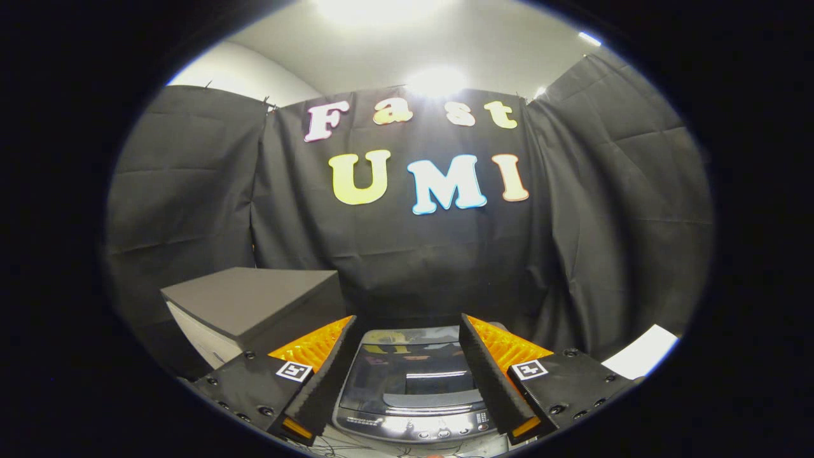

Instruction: Put the clothes into the washing machine and then close the washing machine lid.

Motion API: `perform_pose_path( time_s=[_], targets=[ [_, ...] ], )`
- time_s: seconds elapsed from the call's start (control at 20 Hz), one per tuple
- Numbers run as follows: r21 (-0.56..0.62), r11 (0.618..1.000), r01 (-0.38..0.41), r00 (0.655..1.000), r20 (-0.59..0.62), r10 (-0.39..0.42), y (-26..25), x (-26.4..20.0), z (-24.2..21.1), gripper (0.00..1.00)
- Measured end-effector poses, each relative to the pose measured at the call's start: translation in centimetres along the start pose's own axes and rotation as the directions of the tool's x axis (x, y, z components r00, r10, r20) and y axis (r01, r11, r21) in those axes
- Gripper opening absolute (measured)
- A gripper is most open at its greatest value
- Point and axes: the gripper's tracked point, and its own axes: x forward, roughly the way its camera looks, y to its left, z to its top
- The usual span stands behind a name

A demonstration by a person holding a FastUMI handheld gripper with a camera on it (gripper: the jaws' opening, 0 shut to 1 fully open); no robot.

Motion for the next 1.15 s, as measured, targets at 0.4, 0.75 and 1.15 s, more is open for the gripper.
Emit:
perform_pose_path(
  time_s=[0.4,0.75,1.15],
  targets=[
    [-0.031,0.999,0.018,0.997,0.079,-0.016,2.8,-9.3,2.6,0.98],
    [-0.049,0.998,0.030,0.997,0.070,-0.027,3.6,-13.3,2.7,0.98],
    [-0.060,0.998,0.013,0.998,0.060,-0.010,4.1,-14.1,2.4,0.98]
  ],
)
